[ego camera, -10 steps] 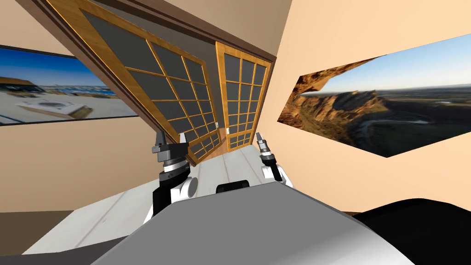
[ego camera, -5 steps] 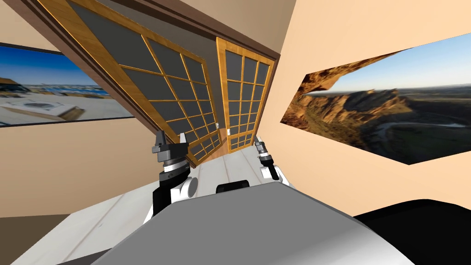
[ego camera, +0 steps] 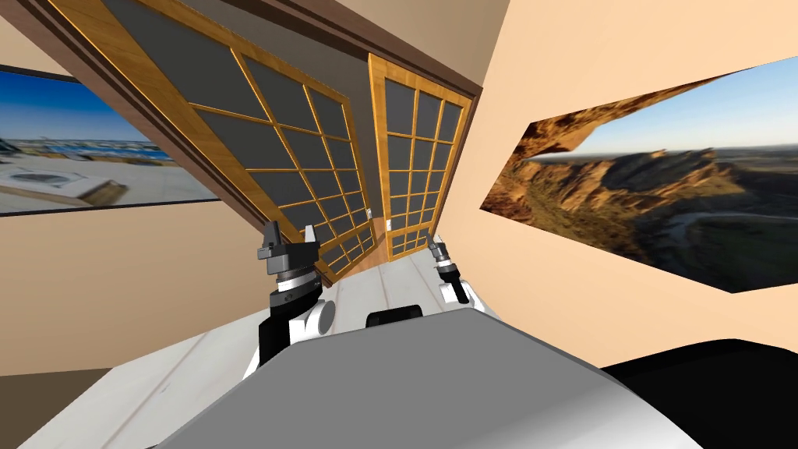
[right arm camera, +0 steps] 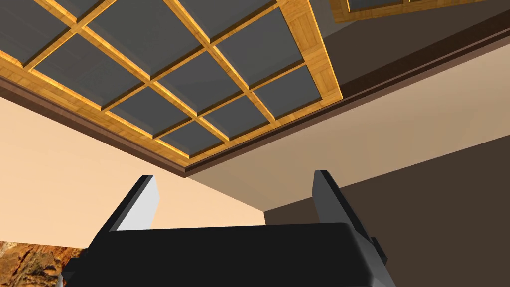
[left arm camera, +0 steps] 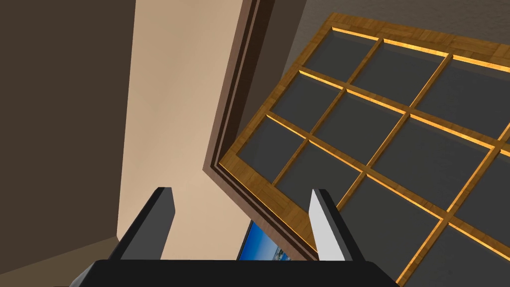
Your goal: Push the door open
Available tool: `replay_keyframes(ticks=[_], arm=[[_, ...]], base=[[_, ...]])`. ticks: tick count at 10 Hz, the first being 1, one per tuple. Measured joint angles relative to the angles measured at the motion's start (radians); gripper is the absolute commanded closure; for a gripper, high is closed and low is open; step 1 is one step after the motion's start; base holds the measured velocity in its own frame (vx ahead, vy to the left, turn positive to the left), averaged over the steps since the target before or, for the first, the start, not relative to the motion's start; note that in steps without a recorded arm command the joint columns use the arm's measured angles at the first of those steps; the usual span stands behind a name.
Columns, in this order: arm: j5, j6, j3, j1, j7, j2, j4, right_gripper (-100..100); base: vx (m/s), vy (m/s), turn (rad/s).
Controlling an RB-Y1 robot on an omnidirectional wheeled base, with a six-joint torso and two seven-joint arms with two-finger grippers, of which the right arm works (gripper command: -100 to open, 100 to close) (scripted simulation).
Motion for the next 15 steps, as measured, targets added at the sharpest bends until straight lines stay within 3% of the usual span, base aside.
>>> replay_keyframes(ticks=[10, 14, 15], arm=[[0.051, -0.053, -0.005, -0.083, 0.203, 0.010, 0.269, -100], [0.066, -0.070, -0.006, -0.101, 0.263, 0.014, 0.346, -100], [0.070, -0.082, -0.010, -0.120, 0.286, 0.018, 0.390, -100]], base=[[0.102, 0.023, 0.014], [0.072, 0.019, 0.009], [0.111, 0.027, 0.015]])
